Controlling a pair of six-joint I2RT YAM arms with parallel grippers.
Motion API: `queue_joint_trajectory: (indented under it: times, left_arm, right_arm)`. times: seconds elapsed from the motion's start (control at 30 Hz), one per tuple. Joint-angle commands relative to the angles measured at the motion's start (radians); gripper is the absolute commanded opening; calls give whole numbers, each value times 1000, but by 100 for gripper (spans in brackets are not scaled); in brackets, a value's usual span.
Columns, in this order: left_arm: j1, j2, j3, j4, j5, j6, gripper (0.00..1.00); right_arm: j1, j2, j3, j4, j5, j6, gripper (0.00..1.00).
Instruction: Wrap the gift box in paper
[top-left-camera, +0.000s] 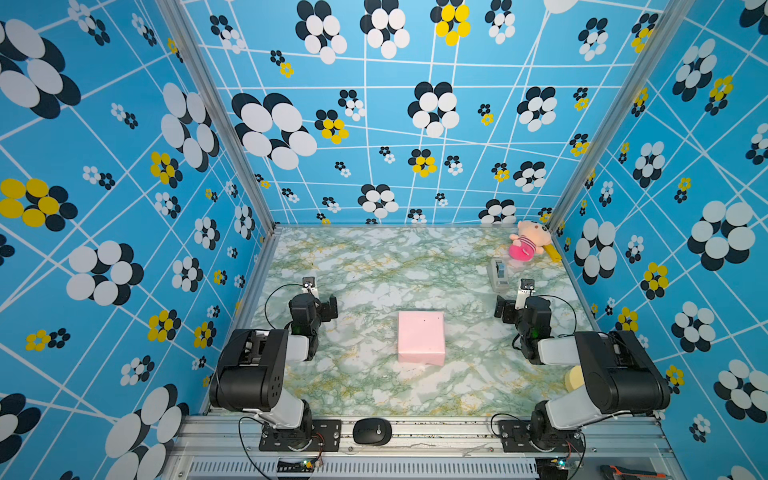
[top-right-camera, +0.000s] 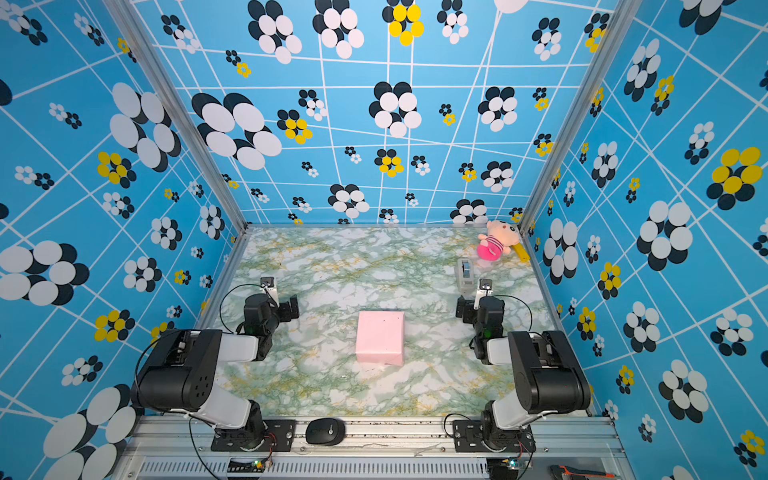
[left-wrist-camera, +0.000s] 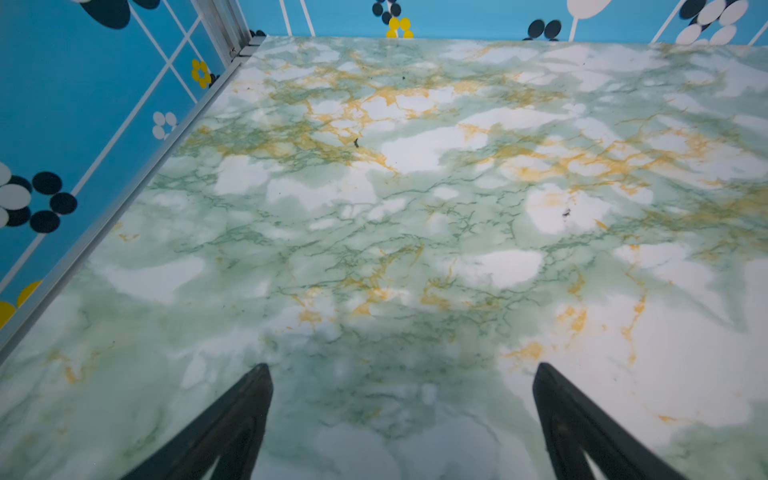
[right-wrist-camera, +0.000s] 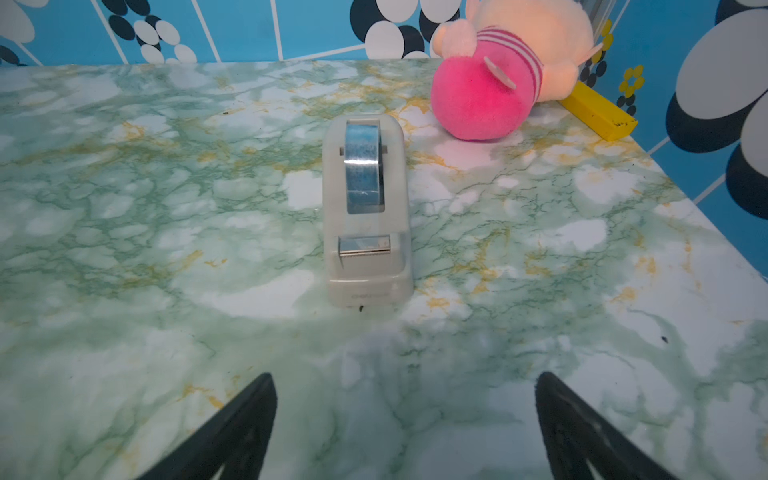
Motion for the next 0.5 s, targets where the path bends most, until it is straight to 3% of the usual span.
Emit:
queue_joint_trajectory:
  times: [0.0, 0.03, 0.13, 0.47]
  left_arm:
    - [4, -1, 9, 114, 38, 9, 99]
    - [0, -4, 16, 95, 52, 17, 99]
    - [-10, -3, 26, 74, 77, 39, 99]
    - [-6, -3, 27, 75, 85, 34, 99]
  right_arm:
    - [-7, 5, 50, 47, -24, 2, 99]
    - [-8, -19, 76, -51, -24, 1, 99]
    - [-7, 12, 47, 64, -24, 3, 99]
    - [-19, 6, 54, 36, -42, 11, 99]
